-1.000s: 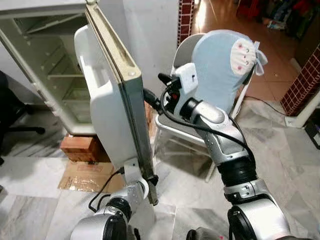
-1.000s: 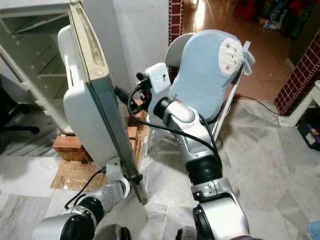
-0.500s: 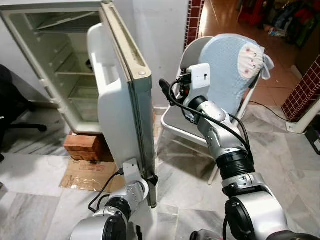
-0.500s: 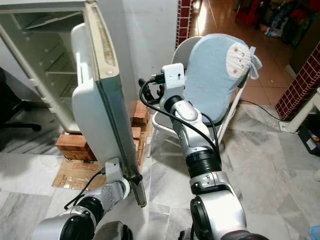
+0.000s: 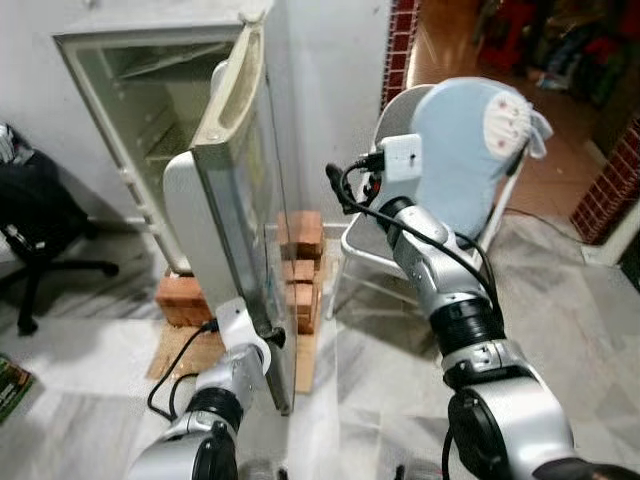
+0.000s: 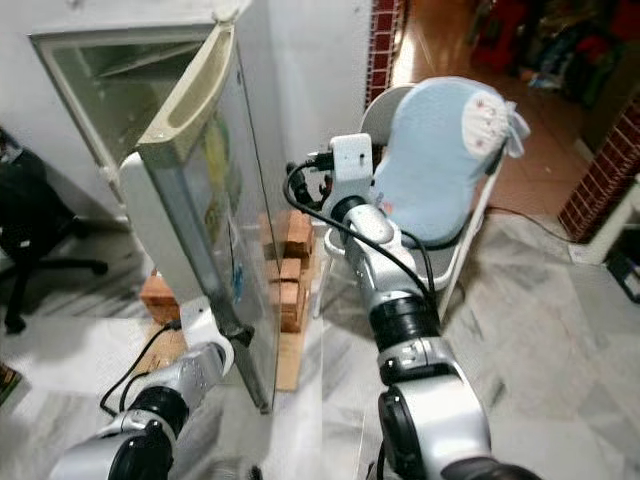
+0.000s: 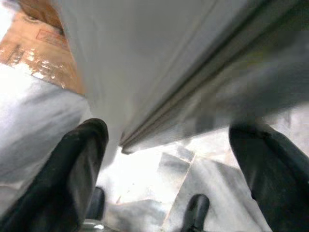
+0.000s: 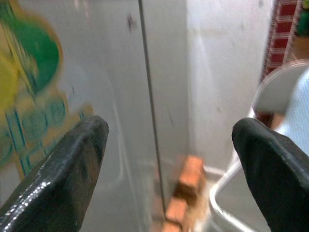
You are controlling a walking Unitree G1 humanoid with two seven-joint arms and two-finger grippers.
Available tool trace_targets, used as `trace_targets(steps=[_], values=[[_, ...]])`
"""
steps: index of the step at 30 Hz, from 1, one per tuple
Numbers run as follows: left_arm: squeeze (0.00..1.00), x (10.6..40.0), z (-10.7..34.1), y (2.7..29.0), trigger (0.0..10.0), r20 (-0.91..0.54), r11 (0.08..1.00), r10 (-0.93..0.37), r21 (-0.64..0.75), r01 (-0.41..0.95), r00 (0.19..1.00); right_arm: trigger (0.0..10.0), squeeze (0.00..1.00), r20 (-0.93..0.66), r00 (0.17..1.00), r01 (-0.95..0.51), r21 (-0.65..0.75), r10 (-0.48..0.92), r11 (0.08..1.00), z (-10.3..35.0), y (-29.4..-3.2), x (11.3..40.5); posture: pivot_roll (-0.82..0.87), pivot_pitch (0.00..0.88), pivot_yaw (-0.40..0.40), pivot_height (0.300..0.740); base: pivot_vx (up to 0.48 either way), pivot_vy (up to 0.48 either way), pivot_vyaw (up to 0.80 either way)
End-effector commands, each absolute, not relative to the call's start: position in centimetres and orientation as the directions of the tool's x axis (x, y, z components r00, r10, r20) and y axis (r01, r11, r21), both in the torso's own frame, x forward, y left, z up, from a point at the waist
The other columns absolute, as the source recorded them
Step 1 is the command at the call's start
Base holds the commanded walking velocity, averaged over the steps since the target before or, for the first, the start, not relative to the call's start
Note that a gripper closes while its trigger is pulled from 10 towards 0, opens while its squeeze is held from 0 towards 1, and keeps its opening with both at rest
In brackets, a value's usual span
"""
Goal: Restocking fridge
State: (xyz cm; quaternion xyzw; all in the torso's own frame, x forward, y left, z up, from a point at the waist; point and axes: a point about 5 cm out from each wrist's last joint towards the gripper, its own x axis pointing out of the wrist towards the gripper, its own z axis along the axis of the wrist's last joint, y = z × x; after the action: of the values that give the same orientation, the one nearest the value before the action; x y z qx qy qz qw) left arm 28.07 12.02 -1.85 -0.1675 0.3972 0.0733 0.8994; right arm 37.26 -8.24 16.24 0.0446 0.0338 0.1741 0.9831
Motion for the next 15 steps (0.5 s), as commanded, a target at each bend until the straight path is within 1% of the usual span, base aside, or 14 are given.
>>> trace_targets(steps=[1,4,8,13,15], values=[[0.0,28.4,-1.4,12.9,10.0,-0.728,0.931,0.037,-0.224,-0.288,0.685,10.0,0.0,-0.03,0.936,-0.347,0.097,0.352,0.933,16.8,-7.8,37.4,-0.06,0.0,0.061,0.74,0.0,0.244,0.0],[0.0,28.3,-1.1,13.6,10.0,-0.701,0.926,0.058,-0.228,-0.3,0.71,10.0,0.0,-0.037,0.935,-0.348,0.098,0.353,0.932,16.5,-7.8,37.3,-0.06,0.0,0.06,0.74,0.0,0.0,0.0],[0.0,28.0,-1.3,13.8,10.0,-0.721,0.914,0.07,-0.231,-0.335,0.689,10.0,0.0,-0.043,0.935,-0.347,0.1,0.352,0.933,16.3,-7.8,37.3,-0.06,0.0,0.058,0.74,0.0,0.0,0.0],[0.0,27.9,-1.0,13.9,10.0,-0.709,0.914,0.083,-0.226,-0.338,0.7,10.0,0.0,-0.048,0.935,-0.346,0.099,0.352,0.933,16.1,-7.8,37.3,-0.06,0.0,0.058,0.74,0.0,0.0,0.0],[0.0,27.8,-0.7,14.8,10.0,-0.685,0.905,0.134,-0.21,-0.37,0.716,10.0,0.0,-0.059,0.94,-0.328,0.099,0.335,0.939,15.7,-8.4,37.3,-0.06,0.0,0.059,0.74,0.0,0.0,0.0]])
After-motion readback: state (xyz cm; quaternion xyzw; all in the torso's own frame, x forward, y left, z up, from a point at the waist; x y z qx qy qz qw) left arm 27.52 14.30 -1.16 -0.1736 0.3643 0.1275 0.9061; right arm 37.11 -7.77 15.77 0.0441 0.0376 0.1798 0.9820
